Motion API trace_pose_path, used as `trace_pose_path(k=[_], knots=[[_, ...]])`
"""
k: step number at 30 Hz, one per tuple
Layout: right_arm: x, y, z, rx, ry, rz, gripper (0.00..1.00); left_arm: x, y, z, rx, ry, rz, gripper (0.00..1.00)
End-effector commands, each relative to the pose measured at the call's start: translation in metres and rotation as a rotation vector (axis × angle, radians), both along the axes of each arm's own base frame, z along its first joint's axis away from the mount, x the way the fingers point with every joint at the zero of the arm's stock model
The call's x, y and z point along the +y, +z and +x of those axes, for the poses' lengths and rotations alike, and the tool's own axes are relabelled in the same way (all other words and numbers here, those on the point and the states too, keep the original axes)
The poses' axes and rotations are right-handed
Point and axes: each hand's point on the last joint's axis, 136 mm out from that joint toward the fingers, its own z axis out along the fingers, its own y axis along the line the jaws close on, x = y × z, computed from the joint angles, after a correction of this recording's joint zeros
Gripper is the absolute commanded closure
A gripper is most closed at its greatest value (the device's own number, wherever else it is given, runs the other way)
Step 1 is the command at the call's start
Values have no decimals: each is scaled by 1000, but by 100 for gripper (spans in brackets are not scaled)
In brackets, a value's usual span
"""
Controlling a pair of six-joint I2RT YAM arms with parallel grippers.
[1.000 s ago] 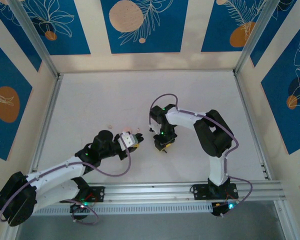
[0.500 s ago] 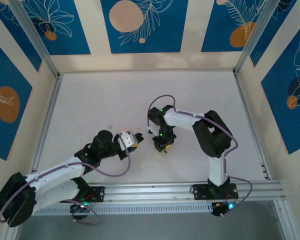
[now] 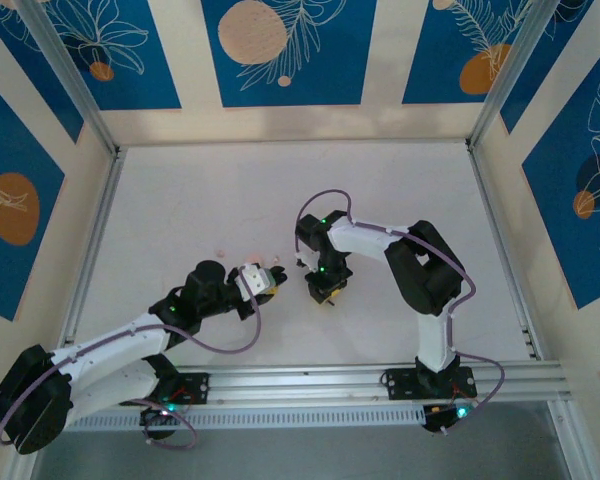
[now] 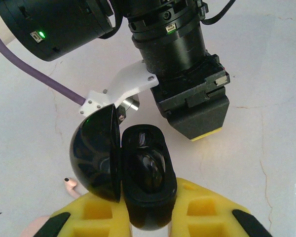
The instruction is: Insert the wireless bluetooth earbuds into the charging case
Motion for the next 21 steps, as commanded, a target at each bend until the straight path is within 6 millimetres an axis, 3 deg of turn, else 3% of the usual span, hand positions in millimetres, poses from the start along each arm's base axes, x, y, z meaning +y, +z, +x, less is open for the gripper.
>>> trace_pose_path(k=[1, 6, 11, 21], knots=[[-3, -10, -7, 27, -2, -31, 68, -2, 0, -4, 8, -14, -2, 86], [-10, -14, -8, 11, 2, -76, 73, -2, 1, -4, 6, -13, -2, 86], [-10, -6, -5, -33, 2, -71, 78, -2, -1, -4, 9, -14, 1, 86], [13, 47, 25, -262, -149, 255, 83, -14, -6, -3, 38, -39, -58, 86]])
